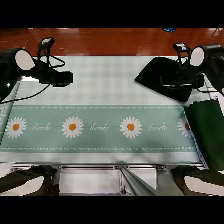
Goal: Fold the shirts.
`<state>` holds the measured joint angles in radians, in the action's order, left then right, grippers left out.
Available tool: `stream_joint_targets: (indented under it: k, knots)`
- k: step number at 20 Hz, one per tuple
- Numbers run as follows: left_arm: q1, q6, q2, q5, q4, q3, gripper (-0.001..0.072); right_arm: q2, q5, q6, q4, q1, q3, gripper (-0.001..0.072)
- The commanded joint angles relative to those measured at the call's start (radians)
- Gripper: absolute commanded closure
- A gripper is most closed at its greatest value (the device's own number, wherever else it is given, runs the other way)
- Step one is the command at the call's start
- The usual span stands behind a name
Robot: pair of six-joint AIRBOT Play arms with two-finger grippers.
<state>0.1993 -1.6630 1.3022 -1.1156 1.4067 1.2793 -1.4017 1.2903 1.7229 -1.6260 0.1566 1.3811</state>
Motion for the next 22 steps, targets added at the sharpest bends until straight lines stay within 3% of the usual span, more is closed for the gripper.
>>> stream_joint_targets:
  k: [1, 13, 17, 18, 20, 21, 22]
  knots:
    - [0.001, 0.0, 0.001, 0.0, 0.0, 0.0, 0.0686, -0.001, 0.0, 0.0, 0.0, 0.0, 0.0, 0.0689]
    - [0.0, 0.0, 0.001, 0.0, 0.0, 0.0, 0.0687, -0.001, 0.0, 0.0, 0.001, 0.0, 0.0, 0.0689]
    - [0.0, 0.0, 0.001, 0.071, 0.0, 0.0, 0.0686, -0.002, -0.19, 0.0, -0.024, 0.0, 0.0, 0.0687]
    - [0.001, 0.0, 0.001, 0.106, 0.0, 0.0, 0.0687, -0.005, -0.272, 0.002, -0.068, 0.0, 0.0, 0.0657]
    - [0.002, 0.0, 0.001, 0.195, 0.0, 0.0, 0.0685, -0.018, -0.453, 0.014, -0.242, 0.0, 0.0, 0.0299]
    - [0.0, -0.001, 0.001, 0.246, 0.0, 0.0, 0.065, -0.03, -0.534, 0.055, -0.343, -0.006, 0.0, 0.0299]
    - [0.0, 0.0, 0.001, 0.299, 0.001, 0.0, 0.0526, -0.051, -0.597, 0.112, -0.423, -0.021, 0.002, 0.0299]
